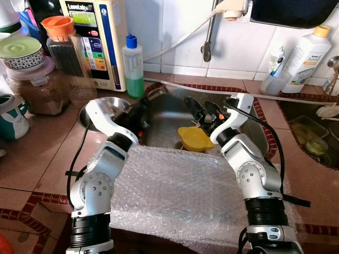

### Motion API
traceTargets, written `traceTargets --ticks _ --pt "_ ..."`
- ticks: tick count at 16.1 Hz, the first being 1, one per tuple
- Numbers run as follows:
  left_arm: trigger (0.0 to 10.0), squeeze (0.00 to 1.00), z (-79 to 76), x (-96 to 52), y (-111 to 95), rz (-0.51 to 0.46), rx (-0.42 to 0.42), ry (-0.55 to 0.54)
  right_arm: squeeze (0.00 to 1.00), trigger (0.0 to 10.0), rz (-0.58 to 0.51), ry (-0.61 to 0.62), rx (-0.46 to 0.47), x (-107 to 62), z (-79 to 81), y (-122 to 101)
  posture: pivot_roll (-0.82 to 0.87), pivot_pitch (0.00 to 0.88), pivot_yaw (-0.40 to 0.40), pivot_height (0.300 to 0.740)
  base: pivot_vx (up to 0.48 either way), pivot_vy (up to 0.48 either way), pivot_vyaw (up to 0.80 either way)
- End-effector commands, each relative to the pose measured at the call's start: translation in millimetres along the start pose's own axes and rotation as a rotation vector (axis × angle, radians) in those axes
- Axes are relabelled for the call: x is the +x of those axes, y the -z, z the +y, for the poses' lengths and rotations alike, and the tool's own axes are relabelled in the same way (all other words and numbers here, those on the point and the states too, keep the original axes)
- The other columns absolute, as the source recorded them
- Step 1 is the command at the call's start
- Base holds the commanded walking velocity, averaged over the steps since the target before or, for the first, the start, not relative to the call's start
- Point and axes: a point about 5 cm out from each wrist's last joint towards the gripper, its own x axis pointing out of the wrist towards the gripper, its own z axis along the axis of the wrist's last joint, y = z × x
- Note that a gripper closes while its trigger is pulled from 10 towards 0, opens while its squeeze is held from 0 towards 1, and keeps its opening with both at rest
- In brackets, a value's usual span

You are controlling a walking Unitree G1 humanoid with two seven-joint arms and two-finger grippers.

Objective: Kitchen organization

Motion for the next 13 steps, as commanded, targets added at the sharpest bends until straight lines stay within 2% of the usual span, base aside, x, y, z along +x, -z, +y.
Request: traceTargets --ticks 1,3,5,10,11,12,13 --pt "0.0 0.00 -10.1 2.5 6.2 0.045 -0.041 0.066 0.00 10.0 0.004 0.033 0.024 -0.8 -3.3 0.1 0.07 0.024 0.029 0.740 0.000 0.000 0.00" --pt "0.0 0.00 -25.1 3.3 12.6 0.099 -0.135 0.174 0.00 10.0 -0.012 0.060 0.060 -1.6 -7.1 -1.3 0.07 0.024 0.032 0.740 0.000 0.000 0.00" --pt "0.0 0.00 -30.3 2.9 20.6 0.141 -0.164 0.211 0.00 10.0 -0.029 0.077 0.086 -1.1 -9.8 -4.1 0.07 0.026 0.044 0.740 0.000 0.000 0.00" --pt "0.0 0.00 -39.1 -0.2 22.2 0.191 -0.207 0.277 0.00 10.0 -0.083 0.121 0.149 1.8 -14.4 -7.9 0.07 0.031 0.052 0.740 0.000 0.000 0.00" --pt "0.0 0.00 -39.5 -0.5 22.7 0.196 -0.211 0.279 0.00 3.8 -0.104 0.122 0.169 2.4 -15.4 -10.5 0.07 0.031 0.052 0.740 0.000 0.000 0.00" --pt "0.0 0.00 -39.6 -0.8 23.0 0.200 -0.214 0.279 0.00 0.0 -0.120 0.119 0.186 3.3 -16.2 -13.1 0.07 0.031 0.052 0.740 0.000 0.000 0.00" --pt "0.0 0.00 -39.9 -1.7 23.3 0.207 -0.213 0.280 0.00 0.0 -0.126 0.119 0.184 4.3 -16.9 -15.3 0.08 0.032 0.054 0.740 0.000 0.000 0.00"
